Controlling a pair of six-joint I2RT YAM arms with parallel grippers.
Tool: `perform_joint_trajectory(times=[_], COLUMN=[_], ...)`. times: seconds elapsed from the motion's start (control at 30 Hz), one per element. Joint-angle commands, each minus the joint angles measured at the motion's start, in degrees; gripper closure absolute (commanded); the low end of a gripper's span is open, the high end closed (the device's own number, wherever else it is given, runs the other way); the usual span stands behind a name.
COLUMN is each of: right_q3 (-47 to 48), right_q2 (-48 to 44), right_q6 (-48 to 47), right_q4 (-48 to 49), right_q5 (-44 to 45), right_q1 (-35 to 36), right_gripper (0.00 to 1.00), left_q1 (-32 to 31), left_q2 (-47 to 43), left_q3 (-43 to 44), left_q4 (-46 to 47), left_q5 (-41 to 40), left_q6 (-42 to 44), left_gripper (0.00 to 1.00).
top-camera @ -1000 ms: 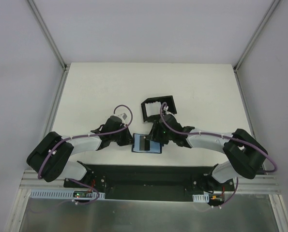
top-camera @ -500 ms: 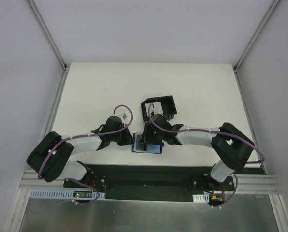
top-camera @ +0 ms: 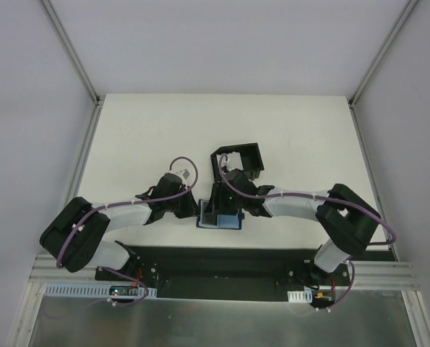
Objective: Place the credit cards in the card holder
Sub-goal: Insert the credit card into the card holder, then pick up the credit card from the storage box.
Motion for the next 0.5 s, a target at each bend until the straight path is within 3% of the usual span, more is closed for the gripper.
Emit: perform_joint_trajectory(times=[0.0, 0.2, 0.47], right_q3=[1.73, 9.71, 27.9], right_q2=[-7.5, -12.53, -0.5], right_q6=[-5.91, -16.2, -25.09], right_q4=[-4.7, -16.91, -29.32], right_q5=[3.31, 5.33, 3.06], right_q1=[-2.22, -11.7, -20.85], right_gripper=[0.47, 0.36, 0.28], left_q1=[-0.26, -0.26, -0.26], left_q2=[0.43, -0.72, -0.81], left_q3=[-1.07, 0.07, 2.44], left_q4=[-5.87, -6.31, -7.45], left_q5=[-2.08, -2.0, -1.21], left_q6=[1.37, 1.1, 1.8], left_gripper=[1.0, 1.0, 1.0])
